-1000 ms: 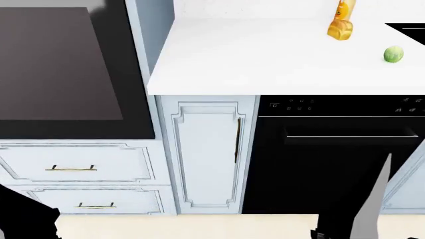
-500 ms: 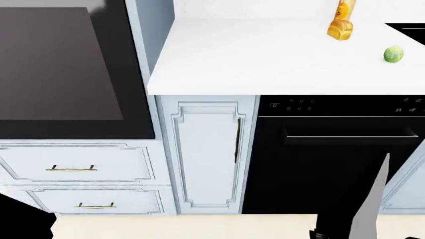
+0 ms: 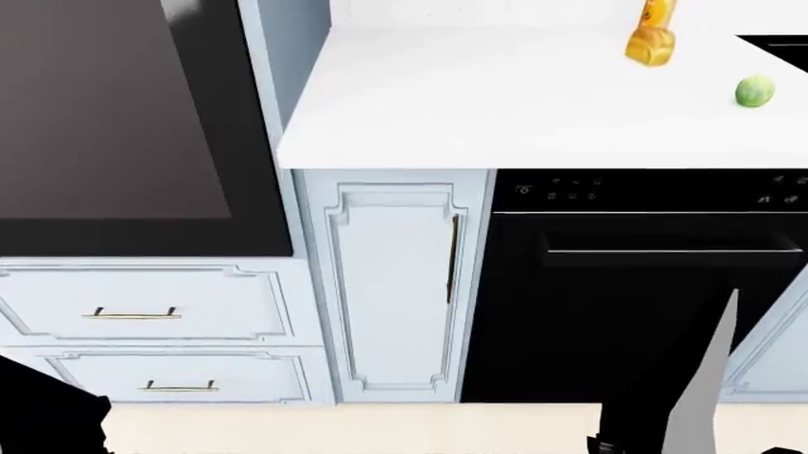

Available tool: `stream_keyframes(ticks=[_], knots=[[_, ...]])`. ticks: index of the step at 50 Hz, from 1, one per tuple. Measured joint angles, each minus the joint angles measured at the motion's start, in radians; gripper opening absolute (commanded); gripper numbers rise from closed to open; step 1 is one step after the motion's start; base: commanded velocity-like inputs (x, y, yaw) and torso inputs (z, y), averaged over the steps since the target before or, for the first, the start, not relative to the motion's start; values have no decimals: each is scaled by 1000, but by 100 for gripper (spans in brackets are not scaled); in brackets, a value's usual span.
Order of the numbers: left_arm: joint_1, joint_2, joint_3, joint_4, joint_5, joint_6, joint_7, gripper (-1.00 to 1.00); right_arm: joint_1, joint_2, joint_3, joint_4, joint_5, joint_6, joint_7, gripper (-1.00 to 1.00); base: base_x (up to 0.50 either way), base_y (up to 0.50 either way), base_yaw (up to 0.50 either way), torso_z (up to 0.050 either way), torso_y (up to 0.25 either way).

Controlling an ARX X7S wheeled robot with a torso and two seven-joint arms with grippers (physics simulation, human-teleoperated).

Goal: Open the oven door

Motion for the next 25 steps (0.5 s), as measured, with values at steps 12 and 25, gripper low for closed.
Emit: stream_keyframes(ticks=[12, 25], knots=[[-4, -6, 5, 3, 3, -6, -11, 100, 1, 7, -3, -2, 2, 3, 8, 100, 0, 0, 0, -50, 0], [-5, -11, 5, 3, 3, -6, -24, 100, 0, 14, -7, -5, 6, 8, 15, 100, 0, 0, 0, -42, 0]])
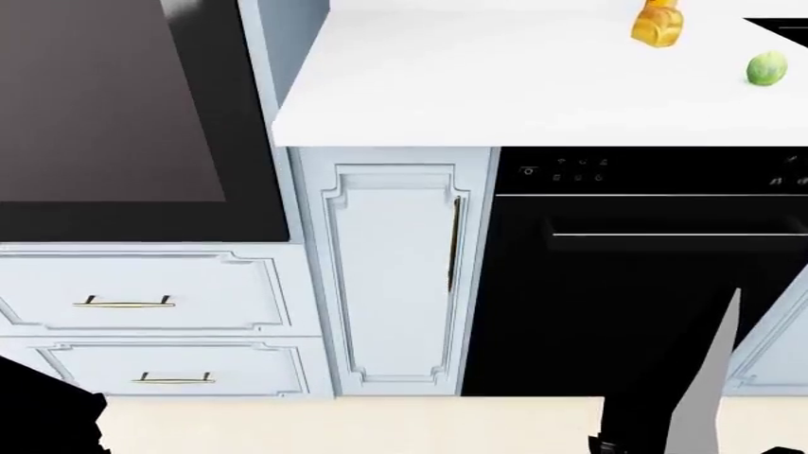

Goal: Open the oven door

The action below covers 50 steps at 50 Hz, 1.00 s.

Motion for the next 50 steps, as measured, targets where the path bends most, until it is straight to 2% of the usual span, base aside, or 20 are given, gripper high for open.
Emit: stream_keyframes(ticks=[13, 50], knots=[[2, -3, -4, 1, 1, 3, -16, 100, -5, 7, -4, 1, 2, -10, 10, 100, 0, 0, 0, 0, 0], [2, -19, 2, -3, 8, 5, -44, 100, -10, 32, -20, -3, 16, -23, 25, 100, 0, 0, 500, 0, 0]])
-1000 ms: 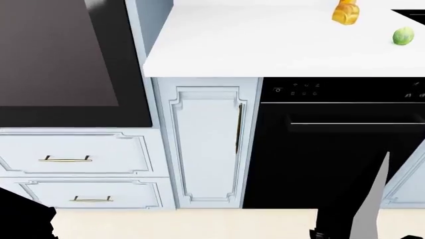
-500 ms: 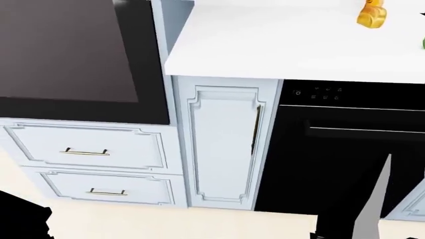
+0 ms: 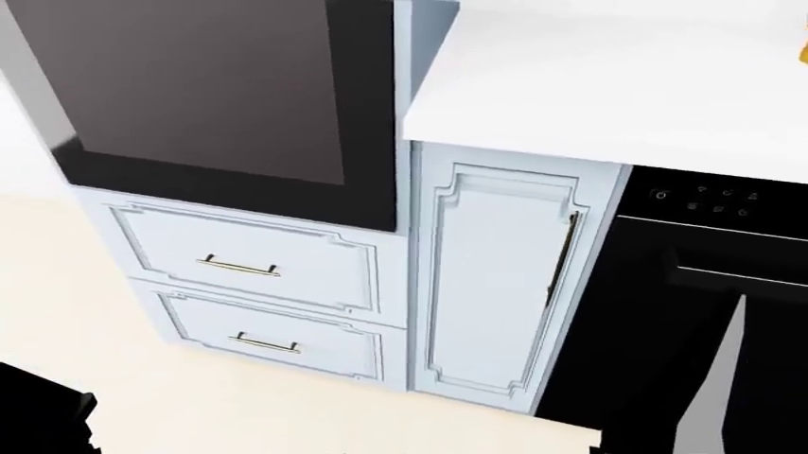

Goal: Open the oven door

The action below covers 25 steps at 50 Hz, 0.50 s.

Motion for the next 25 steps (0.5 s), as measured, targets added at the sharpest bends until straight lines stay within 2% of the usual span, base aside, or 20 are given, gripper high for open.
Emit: stream_keyframes(ticks=[25], knots=[[1, -10, 6, -4, 6, 3, -16, 100, -4, 12, -11, 1, 0, -6, 10, 100, 0, 0, 500, 0, 0]])
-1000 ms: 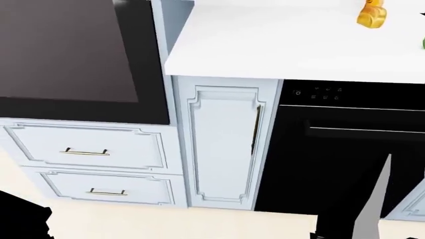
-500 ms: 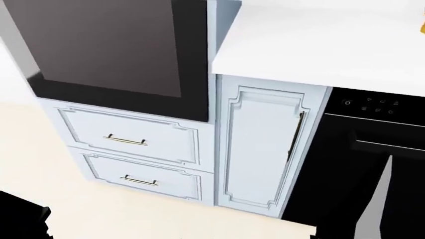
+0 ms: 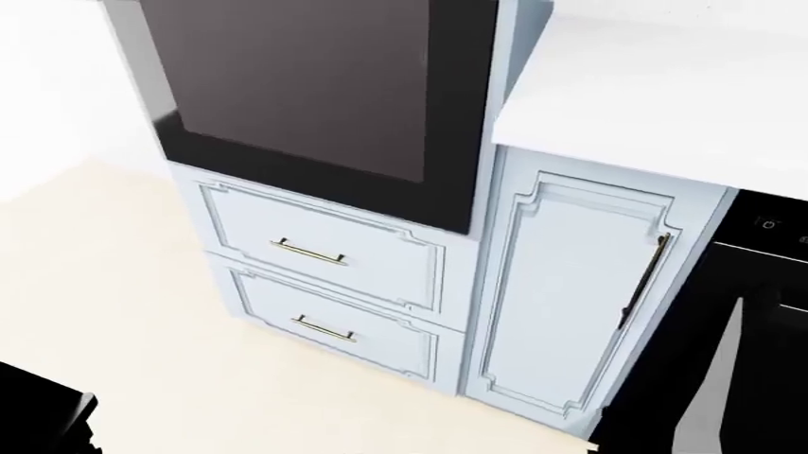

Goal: Open the oven door

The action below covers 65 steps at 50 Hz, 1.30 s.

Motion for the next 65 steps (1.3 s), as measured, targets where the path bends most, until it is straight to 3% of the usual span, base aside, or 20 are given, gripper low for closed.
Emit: stream_keyframes(ticks=[50, 65], knots=[[4, -20, 10, -2, 8, 0, -28, 100, 1, 19, -10, -1, -1, 5, 22, 100, 0, 0, 500, 0, 0], [3, -26, 13, -4, 11, 0, -36, 100, -3, 27, -18, -6, 8, 11, 24, 100, 0, 0, 25, 0, 0]])
